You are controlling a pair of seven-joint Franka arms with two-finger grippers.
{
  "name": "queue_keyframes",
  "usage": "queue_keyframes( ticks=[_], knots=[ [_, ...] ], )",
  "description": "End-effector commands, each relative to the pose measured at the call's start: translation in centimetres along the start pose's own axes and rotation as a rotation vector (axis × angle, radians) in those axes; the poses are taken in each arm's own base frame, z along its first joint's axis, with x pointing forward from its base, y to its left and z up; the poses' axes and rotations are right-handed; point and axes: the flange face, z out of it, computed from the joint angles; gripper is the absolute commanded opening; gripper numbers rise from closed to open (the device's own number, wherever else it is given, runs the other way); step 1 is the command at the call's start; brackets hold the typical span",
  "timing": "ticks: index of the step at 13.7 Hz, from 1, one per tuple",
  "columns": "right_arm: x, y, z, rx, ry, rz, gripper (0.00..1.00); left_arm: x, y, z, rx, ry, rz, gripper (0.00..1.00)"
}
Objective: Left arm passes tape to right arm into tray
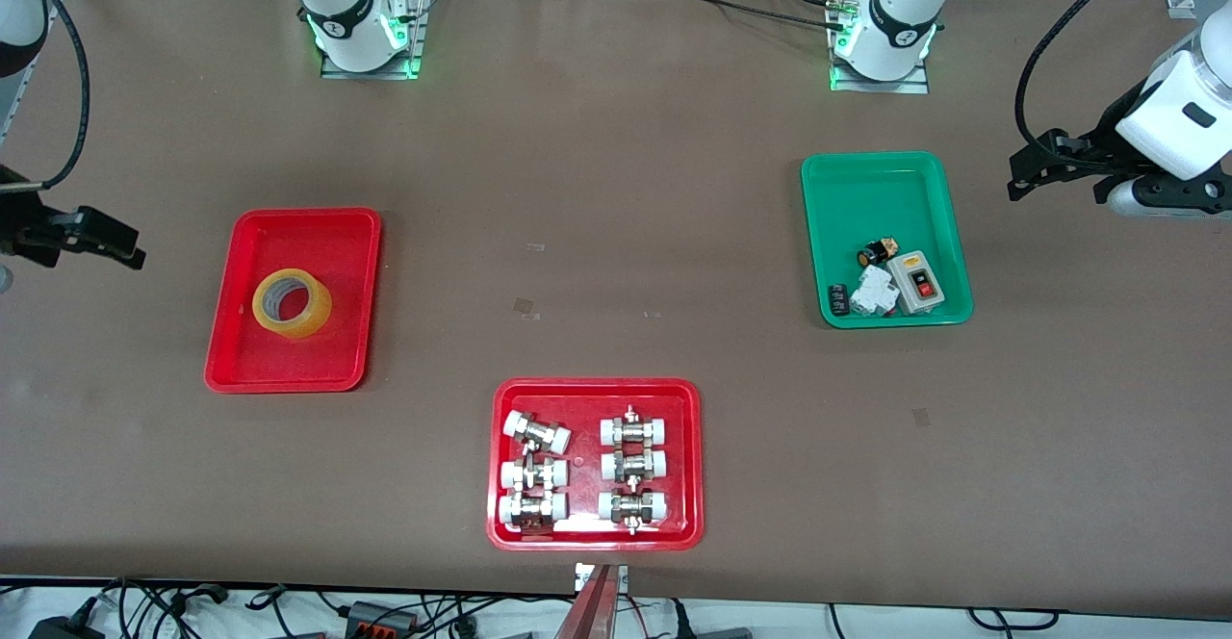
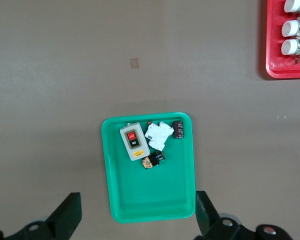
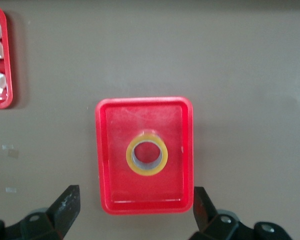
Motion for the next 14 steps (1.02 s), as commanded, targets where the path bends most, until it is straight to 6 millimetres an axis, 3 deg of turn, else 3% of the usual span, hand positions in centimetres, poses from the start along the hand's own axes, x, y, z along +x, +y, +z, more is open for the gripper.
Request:
queue_keyframes(
  ticks=[1,4,7,14],
  knots=[
    [-2.5,-0.1,0.7,-0.019,0.011,-0.022,1.0,-0.9,-0.2,-0.3,0.004,-0.003,-0.007,1.0],
    [-4.0,-0.1,1.5,-0.018,0.03,-0.048,1.0,-0.9,-0.4,-0.3,0.004,-0.003,-0.007,1.0],
    [-5.4,-0.3,0.6,-0.011,0.009,-0.049,1.0,-0.8,-0.5,-0.2,0.004,-0.004,-0.007,1.0],
    [-5.6,-0.6,0.4,0.002,-0.001,-0.04,1.0,-0.8,-0.6,-0.3,0.004,-0.001,-0.007,1.0]
  ],
)
